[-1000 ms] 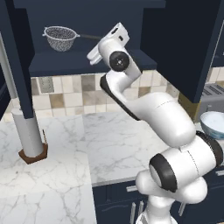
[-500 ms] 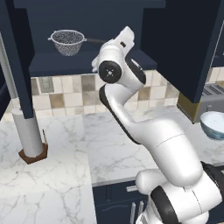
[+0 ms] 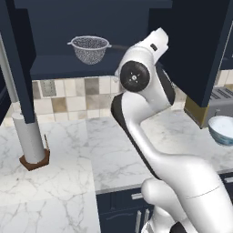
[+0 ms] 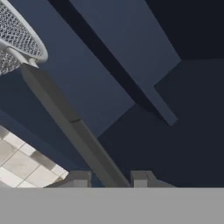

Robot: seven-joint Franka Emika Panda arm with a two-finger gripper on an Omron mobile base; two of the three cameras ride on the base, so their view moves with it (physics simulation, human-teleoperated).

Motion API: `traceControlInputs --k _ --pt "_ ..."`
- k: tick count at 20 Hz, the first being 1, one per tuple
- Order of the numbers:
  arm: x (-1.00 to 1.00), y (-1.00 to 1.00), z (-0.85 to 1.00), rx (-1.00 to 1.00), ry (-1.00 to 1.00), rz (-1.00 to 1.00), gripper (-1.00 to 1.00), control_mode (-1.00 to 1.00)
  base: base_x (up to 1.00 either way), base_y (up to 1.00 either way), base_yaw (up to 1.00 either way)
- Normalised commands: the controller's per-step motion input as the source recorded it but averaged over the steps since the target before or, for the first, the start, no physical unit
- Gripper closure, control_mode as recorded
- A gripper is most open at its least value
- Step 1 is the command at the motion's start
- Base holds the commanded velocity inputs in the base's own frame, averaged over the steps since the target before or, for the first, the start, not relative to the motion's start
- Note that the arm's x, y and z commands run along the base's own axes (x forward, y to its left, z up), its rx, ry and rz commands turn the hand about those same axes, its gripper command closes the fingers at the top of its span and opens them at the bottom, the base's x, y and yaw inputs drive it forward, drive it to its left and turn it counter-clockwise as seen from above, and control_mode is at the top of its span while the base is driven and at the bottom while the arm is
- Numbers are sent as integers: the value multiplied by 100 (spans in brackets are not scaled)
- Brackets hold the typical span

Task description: Open the cabinet and setup a tea strainer by placing it in the bowl upright.

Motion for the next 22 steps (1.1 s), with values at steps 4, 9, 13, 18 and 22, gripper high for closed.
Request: traceControlInputs --k 4,9,13,18,22 --pt "-100 -21 0 0 1 -15 100 -100 0 0 0" --pt "-100 -33 -7 0 1 -16 100 -100 0 0 0" --pt "-100 -35 -42 0 0 -18 100 -100 0 0 0" --pt "-100 -28 -42 0 -5 -14 100 -100 0 0 0" --pt "-100 -20 -6 2 -24 -2 100 -100 0 0 0"
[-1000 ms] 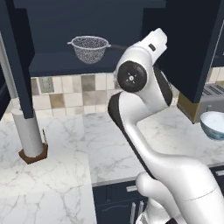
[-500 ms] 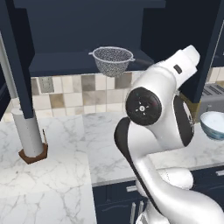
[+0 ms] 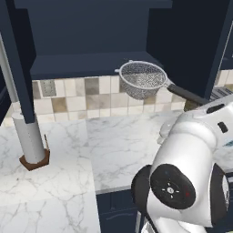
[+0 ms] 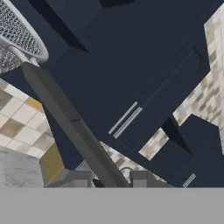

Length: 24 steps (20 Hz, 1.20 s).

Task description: Open the cabinet and setup a tea strainer by placing it in the bowl upright.

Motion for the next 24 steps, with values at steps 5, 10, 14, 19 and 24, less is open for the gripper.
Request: traceControlInputs --k 5,10,14,19,24 --pt "-80 -34 -15 1 -7 0 100 -100 0 0 0" --pt "-44 -40 -19 0 2 0 100 -100 0 0 0" --pt "-29 -29 -29 0 9 0 100 -100 0 0 0" --pt "-2 -7 -40 0 12 0 100 -100 0 0 0" --pt "0 0 -6 0 4 0 100 -100 0 0 0"
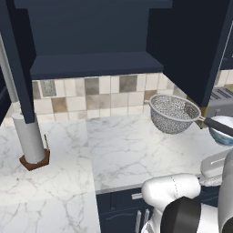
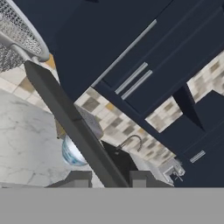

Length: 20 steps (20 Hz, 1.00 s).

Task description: Open the cabinet and setup a tea strainer by placing it in the bowl upright.

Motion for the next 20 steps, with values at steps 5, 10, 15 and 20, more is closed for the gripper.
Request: traceControlInputs --k 5,10,15,20 --pt "0 0 0 0 0 0 100 -100 0 0 0" --pt "0 0 0 0 0 0 100 100 0 0 0" --pt "0 0 0 0 0 0 100 100 -11 -1 0" --pt "0 0 0 0 0 0 100 100 -44 -13 -2"
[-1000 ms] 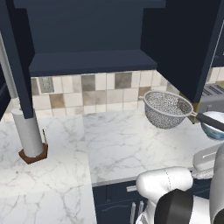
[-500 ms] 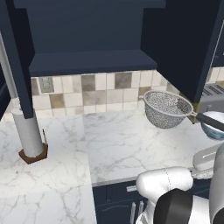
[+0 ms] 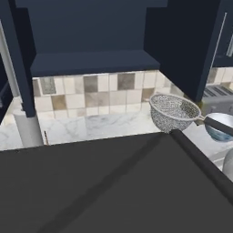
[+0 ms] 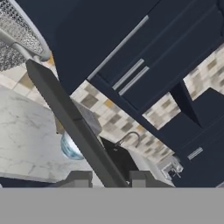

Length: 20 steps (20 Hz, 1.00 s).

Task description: Open the cabinet and setup a tea strainer by placing it in the bowl upright.

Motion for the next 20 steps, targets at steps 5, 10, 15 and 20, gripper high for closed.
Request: traceControlInputs --k 5,10,15,20 --pt "0 0 0 0 0 0 100 100 -63 -30 -6" --pt "0 0 0 0 0 0 100 100 -43 -73 -2" --pt "0 0 0 0 0 0 100 100 -59 -84 0" --pt "0 0 0 0 0 0 100 100 -54 -66 0"
